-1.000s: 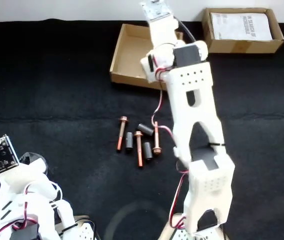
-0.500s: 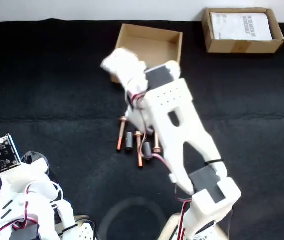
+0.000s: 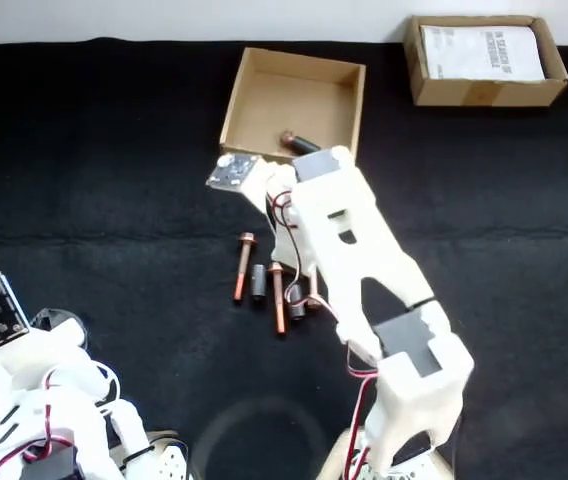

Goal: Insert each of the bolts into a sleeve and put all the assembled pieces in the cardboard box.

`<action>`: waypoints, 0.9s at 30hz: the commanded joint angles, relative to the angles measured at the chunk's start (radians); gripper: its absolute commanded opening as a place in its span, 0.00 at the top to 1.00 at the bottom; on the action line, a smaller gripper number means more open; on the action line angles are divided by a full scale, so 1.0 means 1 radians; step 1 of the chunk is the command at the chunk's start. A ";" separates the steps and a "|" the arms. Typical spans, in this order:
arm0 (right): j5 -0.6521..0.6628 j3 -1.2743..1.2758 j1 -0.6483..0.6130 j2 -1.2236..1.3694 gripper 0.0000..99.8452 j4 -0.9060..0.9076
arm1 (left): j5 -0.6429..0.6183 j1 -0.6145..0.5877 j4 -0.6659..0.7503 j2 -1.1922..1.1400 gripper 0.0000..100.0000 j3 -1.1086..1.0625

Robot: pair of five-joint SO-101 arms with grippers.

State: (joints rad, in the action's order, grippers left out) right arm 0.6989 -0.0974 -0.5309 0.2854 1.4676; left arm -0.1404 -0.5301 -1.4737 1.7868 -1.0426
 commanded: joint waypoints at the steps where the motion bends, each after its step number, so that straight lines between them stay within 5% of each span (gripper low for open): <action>1: 0.014 -0.002 -0.010 0.018 0.84 -0.028 | 0.005 -0.015 0.018 -0.004 0.99 0.002; 24: 0.015 -0.099 -0.036 0.303 0.84 -0.205 | 0.005 -0.015 0.020 -0.002 0.99 -0.035; 27: 0.008 -0.174 -0.033 0.372 0.94 -0.199 | 0.005 -0.015 0.020 -0.002 0.99 -0.035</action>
State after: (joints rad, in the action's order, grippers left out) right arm 0.7050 -0.2033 -0.5493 0.6076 1.2681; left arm -0.1404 -0.5301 -1.4737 1.7868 -1.0794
